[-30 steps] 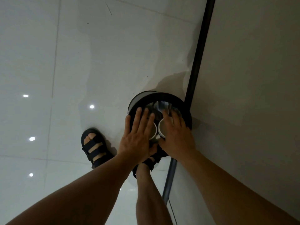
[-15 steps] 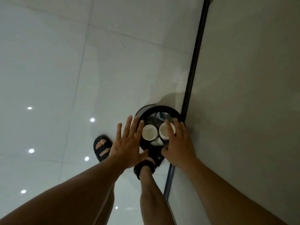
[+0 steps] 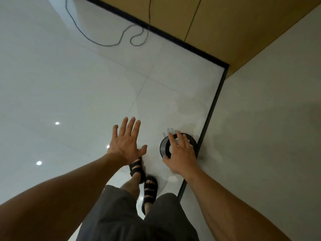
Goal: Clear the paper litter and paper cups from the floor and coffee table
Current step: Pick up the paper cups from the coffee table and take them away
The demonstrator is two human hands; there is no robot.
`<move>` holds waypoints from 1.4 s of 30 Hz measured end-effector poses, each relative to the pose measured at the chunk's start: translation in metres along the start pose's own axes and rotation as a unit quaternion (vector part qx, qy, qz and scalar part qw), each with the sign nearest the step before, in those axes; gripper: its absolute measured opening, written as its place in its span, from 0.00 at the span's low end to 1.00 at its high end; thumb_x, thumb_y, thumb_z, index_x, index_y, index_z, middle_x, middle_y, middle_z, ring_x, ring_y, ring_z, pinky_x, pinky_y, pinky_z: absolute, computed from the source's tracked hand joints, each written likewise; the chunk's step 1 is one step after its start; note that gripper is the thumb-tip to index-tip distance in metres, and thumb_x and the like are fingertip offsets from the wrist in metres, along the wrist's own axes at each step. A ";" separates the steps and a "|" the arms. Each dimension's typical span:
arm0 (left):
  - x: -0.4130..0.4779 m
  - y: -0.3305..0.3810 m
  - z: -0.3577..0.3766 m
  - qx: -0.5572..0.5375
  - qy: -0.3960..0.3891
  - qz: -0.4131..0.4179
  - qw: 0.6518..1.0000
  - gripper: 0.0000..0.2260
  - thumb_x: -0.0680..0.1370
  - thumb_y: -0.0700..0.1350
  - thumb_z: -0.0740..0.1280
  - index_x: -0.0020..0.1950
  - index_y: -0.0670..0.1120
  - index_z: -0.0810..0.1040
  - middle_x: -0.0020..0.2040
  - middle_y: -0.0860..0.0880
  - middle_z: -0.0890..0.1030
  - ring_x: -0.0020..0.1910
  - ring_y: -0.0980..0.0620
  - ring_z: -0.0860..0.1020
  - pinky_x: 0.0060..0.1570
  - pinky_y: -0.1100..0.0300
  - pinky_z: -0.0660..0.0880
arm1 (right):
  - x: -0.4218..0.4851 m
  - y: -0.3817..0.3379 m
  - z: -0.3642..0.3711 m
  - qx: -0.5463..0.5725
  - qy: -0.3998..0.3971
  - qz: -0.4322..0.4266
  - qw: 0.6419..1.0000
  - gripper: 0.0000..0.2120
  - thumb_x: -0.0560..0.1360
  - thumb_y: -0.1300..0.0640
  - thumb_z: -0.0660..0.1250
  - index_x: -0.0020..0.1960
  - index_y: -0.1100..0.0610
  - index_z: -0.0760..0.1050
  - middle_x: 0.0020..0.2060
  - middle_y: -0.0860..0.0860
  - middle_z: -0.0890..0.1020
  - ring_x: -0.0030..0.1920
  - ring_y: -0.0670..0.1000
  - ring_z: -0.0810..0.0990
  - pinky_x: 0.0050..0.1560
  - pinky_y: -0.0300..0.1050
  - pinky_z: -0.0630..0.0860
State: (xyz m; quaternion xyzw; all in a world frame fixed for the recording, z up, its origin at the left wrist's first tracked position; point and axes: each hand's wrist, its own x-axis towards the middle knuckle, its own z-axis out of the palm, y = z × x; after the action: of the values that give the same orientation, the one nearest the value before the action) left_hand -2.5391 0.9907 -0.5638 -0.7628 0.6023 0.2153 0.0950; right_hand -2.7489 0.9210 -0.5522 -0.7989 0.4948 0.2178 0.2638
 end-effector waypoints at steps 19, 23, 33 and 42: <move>-0.379 -0.174 -0.020 -0.155 0.152 -0.405 0.888 0.38 0.76 0.69 0.47 0.78 0.50 0.38 0.79 0.49 0.40 0.77 0.47 0.35 0.73 0.42 0.42 | -0.139 -0.312 -0.014 -0.238 0.012 -0.334 0.912 0.42 0.76 0.33 0.57 0.79 0.44 0.38 0.79 0.51 0.39 0.79 0.55 0.40 0.74 0.56 0.52; -0.478 -0.228 0.013 -0.180 0.171 -0.474 0.845 0.38 0.76 0.69 0.46 0.78 0.51 0.38 0.79 0.49 0.39 0.76 0.48 0.35 0.73 0.43 0.41 | -0.179 -0.414 0.024 -0.274 0.017 -0.385 0.881 0.41 0.76 0.33 0.57 0.80 0.45 0.40 0.79 0.51 0.41 0.79 0.55 0.42 0.74 0.57 0.53; -0.715 -0.342 0.082 -0.195 0.181 -0.616 0.741 0.37 0.76 0.68 0.48 0.78 0.51 0.38 0.79 0.49 0.39 0.77 0.47 0.36 0.73 0.42 0.41 | -0.321 -0.648 0.175 -0.321 -0.015 -0.560 0.764 0.41 0.76 0.32 0.56 0.80 0.45 0.41 0.80 0.51 0.44 0.79 0.54 0.45 0.74 0.56 0.55; -0.821 -0.455 0.116 -0.220 0.190 -0.690 0.663 0.37 0.76 0.68 0.49 0.78 0.51 0.41 0.79 0.49 0.41 0.77 0.47 0.38 0.73 0.42 0.42 | -0.377 -0.828 0.270 -0.349 -0.029 -0.633 0.690 0.41 0.75 0.31 0.57 0.80 0.44 0.42 0.80 0.51 0.46 0.78 0.55 0.47 0.73 0.57 0.56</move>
State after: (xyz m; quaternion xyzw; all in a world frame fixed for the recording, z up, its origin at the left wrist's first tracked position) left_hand -2.2761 1.8753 -0.3555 -0.9831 -0.1560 0.0645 -0.0707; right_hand -2.1788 1.6550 -0.3588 -0.9503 -0.2484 0.1795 0.0554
